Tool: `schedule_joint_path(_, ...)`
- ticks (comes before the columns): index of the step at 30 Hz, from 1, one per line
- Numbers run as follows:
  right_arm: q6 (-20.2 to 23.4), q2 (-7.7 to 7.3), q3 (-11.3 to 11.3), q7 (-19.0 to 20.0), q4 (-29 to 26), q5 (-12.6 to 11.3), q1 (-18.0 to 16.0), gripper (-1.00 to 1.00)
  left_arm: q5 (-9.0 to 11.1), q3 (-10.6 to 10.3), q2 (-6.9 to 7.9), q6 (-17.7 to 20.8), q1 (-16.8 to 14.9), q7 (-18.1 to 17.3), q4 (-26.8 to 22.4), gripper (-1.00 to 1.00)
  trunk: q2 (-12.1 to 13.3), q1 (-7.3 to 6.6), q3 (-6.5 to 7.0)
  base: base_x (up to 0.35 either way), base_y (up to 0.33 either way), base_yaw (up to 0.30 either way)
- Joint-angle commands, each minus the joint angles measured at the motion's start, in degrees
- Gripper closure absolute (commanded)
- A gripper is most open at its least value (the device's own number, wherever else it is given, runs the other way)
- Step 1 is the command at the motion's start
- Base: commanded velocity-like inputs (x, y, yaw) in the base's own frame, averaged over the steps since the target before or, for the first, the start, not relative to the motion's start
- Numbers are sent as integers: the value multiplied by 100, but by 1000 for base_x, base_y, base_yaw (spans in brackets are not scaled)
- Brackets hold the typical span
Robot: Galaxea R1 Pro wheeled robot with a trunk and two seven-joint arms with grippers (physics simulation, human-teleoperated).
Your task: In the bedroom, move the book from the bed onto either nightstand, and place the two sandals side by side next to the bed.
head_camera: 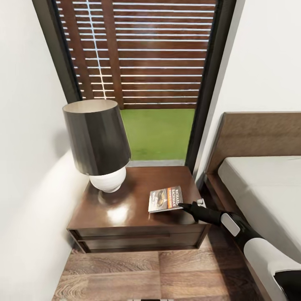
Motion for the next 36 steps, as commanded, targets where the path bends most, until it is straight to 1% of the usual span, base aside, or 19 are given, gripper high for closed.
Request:
schedule_joint_path(1,28,-5,23,2,-3,-43,-2,100,54,-1,1,19,2,53,12,-100,-2,0,-4,143,0,0)
schedule_joint_path(6,28,-5,23,2,-6,-43,-1,100,40,-13,2,-2,2,32,270,-100,-2,0,-4,242,0,0)
schedule_joint_path(11,28,-4,23,2,-8,-43,0,100,34,-17,-5,-6,2,28,321,-100,-2,0,-4,118,0,0)
schedule_joint_path(12,28,-2,23,0,-8,-43,1,-100,33,-17,-5,-5,2,27,327,-100,-2,0,-4,49,0,0)
schedule_joint_path(22,28,1,23,-7,-6,-42,0,-100,28,-22,-11,-12,2,24,351,-100,-2,0,-4,14,0,0)
schedule_joint_path(26,27,-3,23,-7,-7,-43,-4,-100,25,-87,-15,-12,2,28,352,-100,-2,0,-4,-14,0,0)
schedule_joint_path(31,21,-29,18,-7,-35,-43,-5,-100,19,-165,-11,-12,2,37,359,-100,-2,0,-4,-208,0,0)
schedule_joint_path(36,4,-64,8,-14,-46,-43,-9,-100,18,-180,-11,-12,2,40,360,-100,-2,0,-4,-301,0,0)
